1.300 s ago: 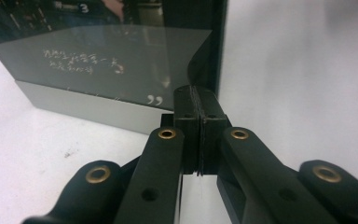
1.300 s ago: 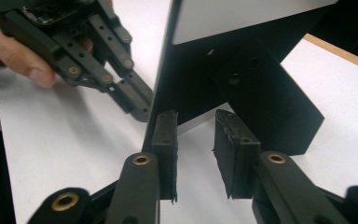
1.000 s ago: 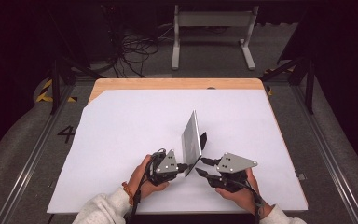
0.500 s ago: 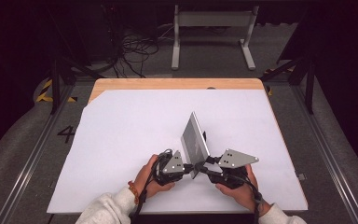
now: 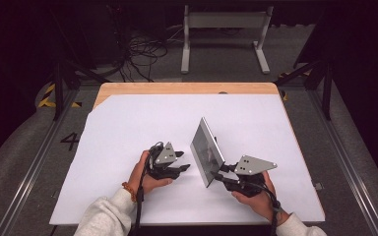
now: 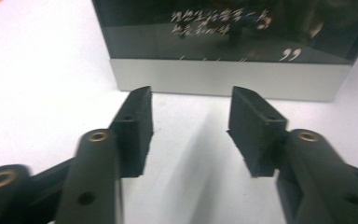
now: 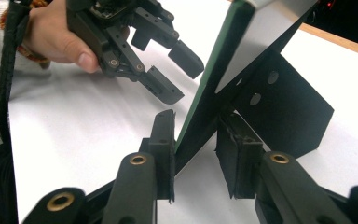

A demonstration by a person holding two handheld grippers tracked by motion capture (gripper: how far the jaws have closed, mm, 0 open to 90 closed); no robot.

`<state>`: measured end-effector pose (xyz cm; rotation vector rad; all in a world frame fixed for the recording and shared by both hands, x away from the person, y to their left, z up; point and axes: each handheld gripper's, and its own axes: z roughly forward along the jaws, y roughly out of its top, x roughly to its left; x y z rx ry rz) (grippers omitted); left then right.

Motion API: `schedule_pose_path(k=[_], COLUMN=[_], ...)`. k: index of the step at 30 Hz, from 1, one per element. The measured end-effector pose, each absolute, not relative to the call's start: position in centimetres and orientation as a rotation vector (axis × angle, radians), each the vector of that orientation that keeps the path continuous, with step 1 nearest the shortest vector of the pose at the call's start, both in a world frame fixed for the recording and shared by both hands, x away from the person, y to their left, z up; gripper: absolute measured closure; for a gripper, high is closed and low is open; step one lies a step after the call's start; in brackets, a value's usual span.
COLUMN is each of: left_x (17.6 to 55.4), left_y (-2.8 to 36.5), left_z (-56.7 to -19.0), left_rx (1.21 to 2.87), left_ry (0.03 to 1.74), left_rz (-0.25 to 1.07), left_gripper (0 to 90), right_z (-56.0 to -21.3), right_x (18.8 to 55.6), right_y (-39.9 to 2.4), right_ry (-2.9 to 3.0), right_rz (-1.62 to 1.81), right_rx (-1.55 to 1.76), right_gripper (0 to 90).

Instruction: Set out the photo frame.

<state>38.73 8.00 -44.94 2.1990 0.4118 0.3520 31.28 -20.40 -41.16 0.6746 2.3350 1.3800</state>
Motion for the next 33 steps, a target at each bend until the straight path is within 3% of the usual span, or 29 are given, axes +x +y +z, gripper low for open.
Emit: schedule_pose_path(k=[8,12,15,19,22,33], left_x=[39.3,39.1,39.1,39.1,39.1,39.3], left_y=[7.9,7.9,7.9,7.9,7.9,6.9], left_z=[-45.2,-45.0,-45.0,-45.0,-45.0,-45.5], left_rx=[2.200,2.187,2.188,2.190,2.194,2.217], left_ry=[0.419,0.428,0.437,0.439,0.439,0.419], left_rz=[0.346,0.345,0.341,0.333,0.327,0.306], left_gripper=[31.3,28.5,26.2,24.1,22.8,20.1], right_z=[-41.1,-41.2,-41.3,-41.6,-41.9,-41.9], right_x=[31.5,31.4,31.5,31.9,32.4,33.5], right_y=[-20.9,-20.5,-20.2,-19.8,-19.7,-20.6], right_ry=[2.331,2.316,2.312,2.312,2.322,2.372], right_rz=[1.375,1.350,1.359,1.368,1.395,1.434], right_rx=[0.691,0.709,0.735,0.768,0.787,0.775], right_gripper=[70.3,59.9,57.0,58.3,64.5,68.0])
